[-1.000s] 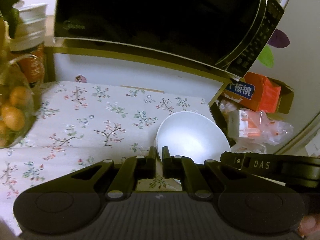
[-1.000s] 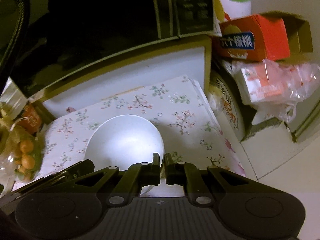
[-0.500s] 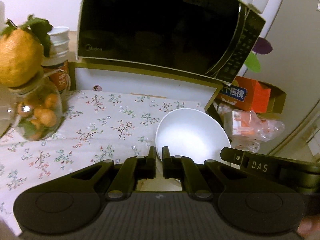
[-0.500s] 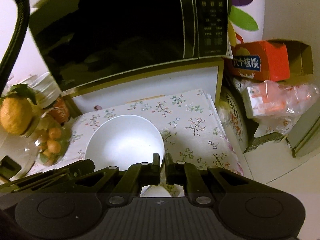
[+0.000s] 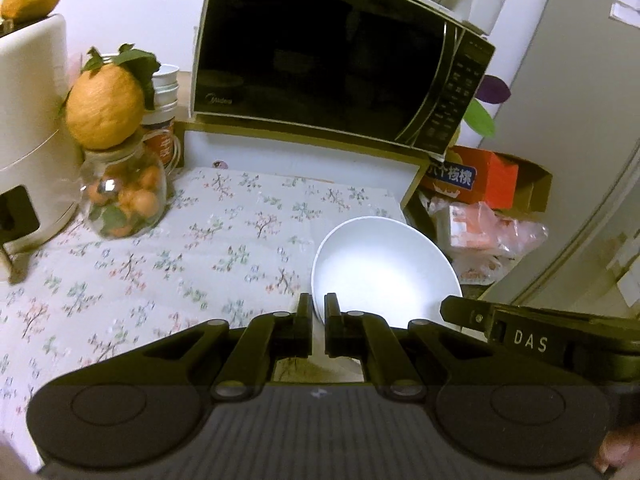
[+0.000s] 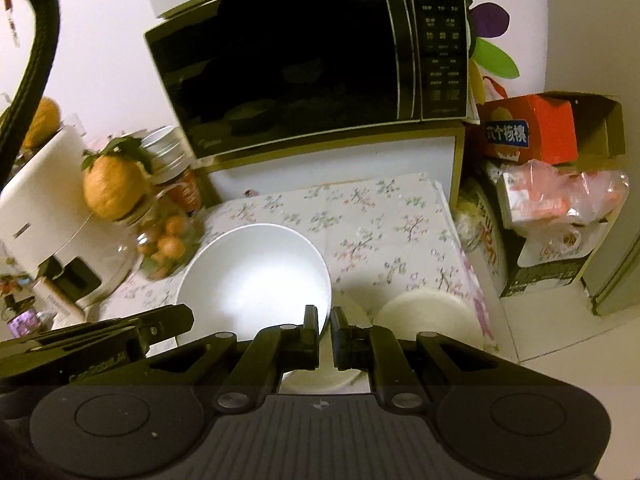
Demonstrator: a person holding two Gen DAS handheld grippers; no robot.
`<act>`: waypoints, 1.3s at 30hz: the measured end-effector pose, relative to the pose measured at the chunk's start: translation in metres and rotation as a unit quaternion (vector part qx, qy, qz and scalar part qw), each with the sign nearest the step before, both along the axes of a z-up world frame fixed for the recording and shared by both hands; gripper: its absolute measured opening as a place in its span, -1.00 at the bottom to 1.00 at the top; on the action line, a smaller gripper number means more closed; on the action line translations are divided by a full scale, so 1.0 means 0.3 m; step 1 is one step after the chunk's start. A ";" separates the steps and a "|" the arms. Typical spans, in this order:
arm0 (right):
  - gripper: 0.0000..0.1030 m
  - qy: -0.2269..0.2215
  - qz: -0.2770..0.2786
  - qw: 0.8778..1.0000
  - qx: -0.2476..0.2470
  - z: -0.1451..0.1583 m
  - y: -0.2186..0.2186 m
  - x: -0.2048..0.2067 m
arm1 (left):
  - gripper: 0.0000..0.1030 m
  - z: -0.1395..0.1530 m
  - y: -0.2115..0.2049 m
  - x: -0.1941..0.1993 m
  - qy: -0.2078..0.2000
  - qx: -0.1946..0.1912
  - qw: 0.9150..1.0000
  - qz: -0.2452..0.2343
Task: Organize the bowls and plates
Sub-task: 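Carry the white bowl with both grippers toward the cream bowls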
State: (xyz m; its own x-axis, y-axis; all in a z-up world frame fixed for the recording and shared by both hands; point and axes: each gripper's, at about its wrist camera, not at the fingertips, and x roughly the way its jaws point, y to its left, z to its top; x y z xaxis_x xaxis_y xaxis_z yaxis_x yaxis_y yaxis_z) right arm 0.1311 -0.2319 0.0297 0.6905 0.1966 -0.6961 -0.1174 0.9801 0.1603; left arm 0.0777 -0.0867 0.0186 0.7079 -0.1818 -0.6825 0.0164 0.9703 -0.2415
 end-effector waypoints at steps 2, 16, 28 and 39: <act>-0.86 0.000 0.008 1.000 0.000 -0.004 -0.001 -0.031 | -0.92 -0.011 0.001 -0.028 0.007 0.001 1.000 0.000; -0.84 0.043 0.040 0.998 -0.037 -0.118 0.022 -0.162 | -0.91 -0.156 -0.012 -0.127 0.066 0.013 0.998 -0.004; -0.84 0.082 0.048 0.994 -0.062 -0.205 0.019 -0.172 | -0.90 -0.231 -0.033 -0.152 0.098 0.017 0.995 -0.010; -0.83 0.114 0.059 0.989 -0.077 -0.266 0.032 -0.172 | -0.90 -0.275 -0.040 -0.158 0.113 0.032 0.993 -0.014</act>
State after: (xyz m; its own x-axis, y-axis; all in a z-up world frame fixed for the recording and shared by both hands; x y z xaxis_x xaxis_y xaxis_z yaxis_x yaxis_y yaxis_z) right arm 0.0796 -0.2223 -0.0501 0.4908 0.1450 -0.8591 -0.2100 0.9767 0.0449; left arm 0.0303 -0.0988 -0.0639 0.5301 -0.1495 -0.8346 -0.0048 0.9838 -0.1792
